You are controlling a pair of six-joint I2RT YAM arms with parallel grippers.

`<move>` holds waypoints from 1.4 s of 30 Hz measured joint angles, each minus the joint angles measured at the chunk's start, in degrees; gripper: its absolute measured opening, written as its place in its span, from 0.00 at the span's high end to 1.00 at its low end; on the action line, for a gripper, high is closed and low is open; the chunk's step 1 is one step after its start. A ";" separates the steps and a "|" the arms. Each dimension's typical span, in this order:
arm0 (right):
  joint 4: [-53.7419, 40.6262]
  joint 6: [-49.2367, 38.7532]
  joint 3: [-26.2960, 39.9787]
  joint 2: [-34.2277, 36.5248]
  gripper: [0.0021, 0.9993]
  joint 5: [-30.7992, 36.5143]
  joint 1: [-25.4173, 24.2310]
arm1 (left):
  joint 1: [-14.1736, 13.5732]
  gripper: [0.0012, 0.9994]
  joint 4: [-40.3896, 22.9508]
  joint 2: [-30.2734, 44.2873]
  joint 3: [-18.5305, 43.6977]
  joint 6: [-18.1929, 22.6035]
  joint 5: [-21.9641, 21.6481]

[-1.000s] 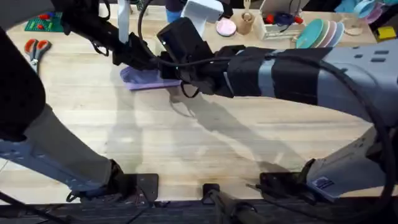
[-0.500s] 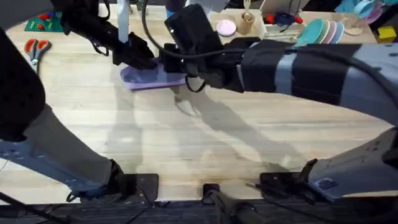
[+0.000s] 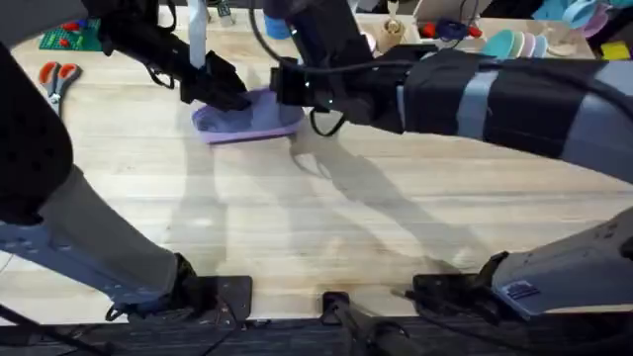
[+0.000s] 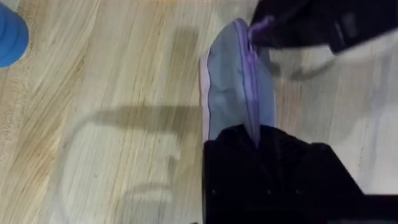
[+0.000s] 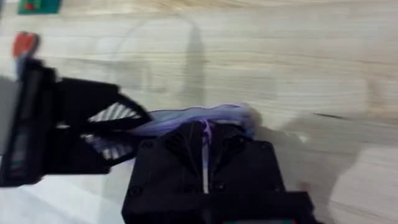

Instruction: Unzip the bag, pick up the pens from the table one at a time and place them inside, then zip the bag closed.

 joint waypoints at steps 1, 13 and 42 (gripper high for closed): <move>-0.72 0.00 0.03 -0.03 0.97 0.04 -0.42 | 0.00 0.96 0.02 0.00 0.00 0.01 0.00; -5.02 0.02 0.20 -0.10 0.97 -2.14 -6.97 | -0.80 0.96 0.01 0.00 0.00 -0.03 0.48; -24.37 -14.88 0.51 -17.55 0.00 0.95 -10.29 | -0.68 0.92 -0.22 0.00 0.00 -0.14 0.22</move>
